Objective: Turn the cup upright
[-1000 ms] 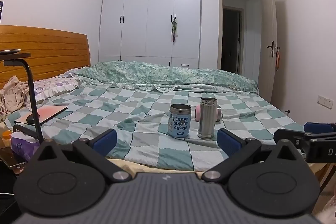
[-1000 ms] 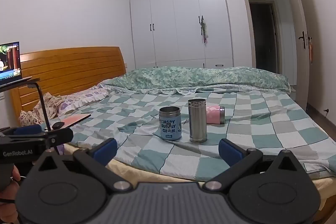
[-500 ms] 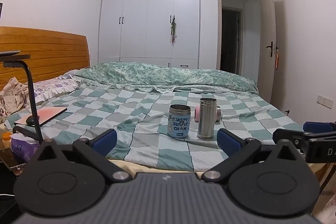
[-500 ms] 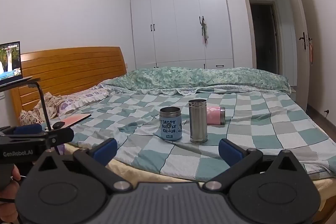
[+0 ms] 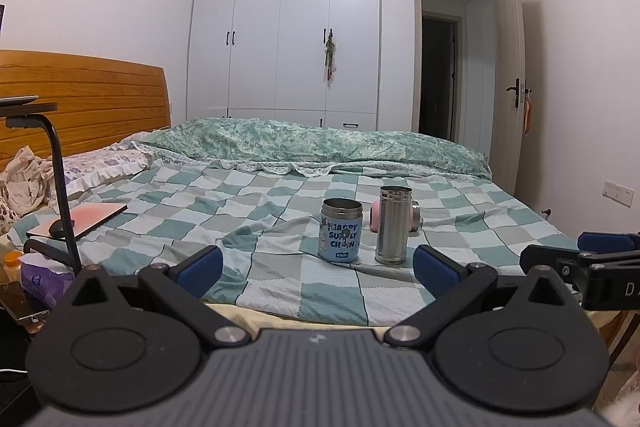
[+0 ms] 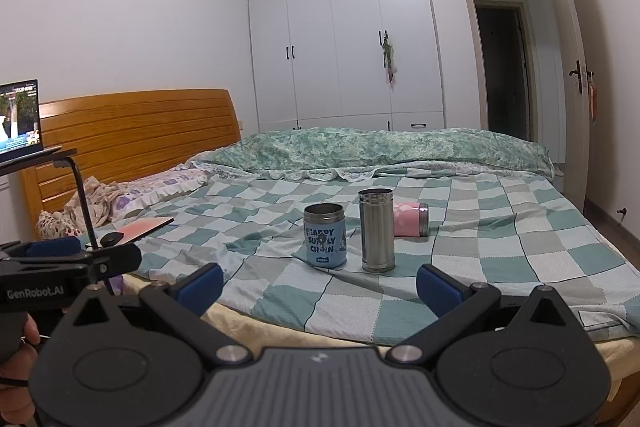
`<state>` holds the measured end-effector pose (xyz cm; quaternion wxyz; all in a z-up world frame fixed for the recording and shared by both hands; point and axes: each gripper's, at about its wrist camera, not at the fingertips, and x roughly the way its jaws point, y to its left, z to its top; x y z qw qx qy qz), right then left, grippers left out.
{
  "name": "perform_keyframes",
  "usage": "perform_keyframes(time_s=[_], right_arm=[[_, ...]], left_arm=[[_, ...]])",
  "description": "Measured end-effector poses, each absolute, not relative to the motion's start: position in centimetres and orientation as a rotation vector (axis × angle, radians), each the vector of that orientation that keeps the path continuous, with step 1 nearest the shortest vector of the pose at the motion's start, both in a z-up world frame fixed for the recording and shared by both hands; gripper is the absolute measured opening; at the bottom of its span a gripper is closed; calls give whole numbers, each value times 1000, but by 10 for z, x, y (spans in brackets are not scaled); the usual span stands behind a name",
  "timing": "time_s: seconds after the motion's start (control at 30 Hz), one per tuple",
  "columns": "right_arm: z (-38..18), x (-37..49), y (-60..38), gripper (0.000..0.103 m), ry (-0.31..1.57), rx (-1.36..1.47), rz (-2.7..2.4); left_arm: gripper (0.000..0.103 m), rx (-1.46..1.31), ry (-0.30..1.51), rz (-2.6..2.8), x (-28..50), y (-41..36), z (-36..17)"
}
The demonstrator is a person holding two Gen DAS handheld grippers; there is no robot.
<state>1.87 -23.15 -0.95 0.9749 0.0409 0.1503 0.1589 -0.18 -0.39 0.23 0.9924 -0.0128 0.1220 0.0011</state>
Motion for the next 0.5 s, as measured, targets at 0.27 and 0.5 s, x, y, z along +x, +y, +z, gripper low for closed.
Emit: perform_keyframes(time_s=[0.27, 0.5], right_arm=[[-10, 18, -231, 103, 304, 83, 320], [-9, 18, -232, 103, 304, 84, 320]], left_arm=[[103, -25, 245, 2, -2, -3, 3], [103, -25, 244, 1, -2, -3, 3]])
